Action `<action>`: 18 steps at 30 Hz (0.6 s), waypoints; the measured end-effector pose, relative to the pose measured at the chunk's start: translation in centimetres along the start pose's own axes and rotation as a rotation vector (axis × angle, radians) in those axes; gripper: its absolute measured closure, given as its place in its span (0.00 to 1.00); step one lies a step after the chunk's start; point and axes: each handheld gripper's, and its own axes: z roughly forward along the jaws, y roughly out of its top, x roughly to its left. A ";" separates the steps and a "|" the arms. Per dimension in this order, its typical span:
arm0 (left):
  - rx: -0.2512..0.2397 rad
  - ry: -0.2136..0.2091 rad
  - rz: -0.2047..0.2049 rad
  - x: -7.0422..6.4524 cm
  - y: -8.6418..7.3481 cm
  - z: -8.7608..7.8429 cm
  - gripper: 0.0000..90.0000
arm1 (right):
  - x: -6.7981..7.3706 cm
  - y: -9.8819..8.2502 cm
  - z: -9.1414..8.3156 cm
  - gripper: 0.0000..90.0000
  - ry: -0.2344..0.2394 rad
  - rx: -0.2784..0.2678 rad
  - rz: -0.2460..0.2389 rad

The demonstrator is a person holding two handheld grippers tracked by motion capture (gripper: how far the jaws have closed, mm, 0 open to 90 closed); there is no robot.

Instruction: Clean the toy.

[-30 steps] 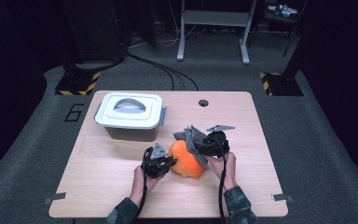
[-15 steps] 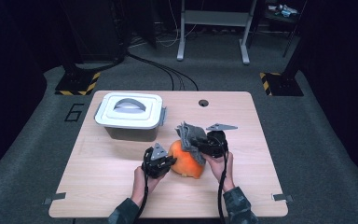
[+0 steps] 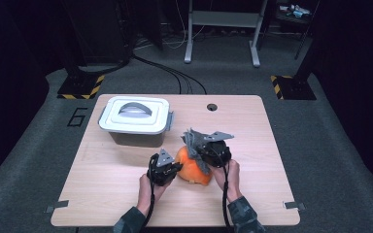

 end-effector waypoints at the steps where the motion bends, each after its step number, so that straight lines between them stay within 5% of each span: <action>1: -0.001 -0.003 -0.001 0.0 0.0 0.0 0.96 | -0.7 -0.4 -0.1 0.85 -0.006 -0.002 0.021; 6: -0.004 0.001 0.002 -0.3 0.1 0.0 0.96 | -2.7 -1.6 -1.1 0.85 -0.003 -0.012 0.088; 12: -0.002 0.001 -0.014 0.0 0.2 -0.1 0.96 | -0.3 -0.6 -4.3 0.85 0.094 -0.116 0.063; 13: -0.003 0.005 -0.014 0.0 0.2 -0.1 0.96 | 0.8 -0.5 -3.8 0.85 0.109 -0.086 0.036; 18: 0.005 -0.007 -0.015 0.4 0.3 -0.1 0.88 | 0.9 -1.4 -0.7 0.85 0.064 0.004 -0.008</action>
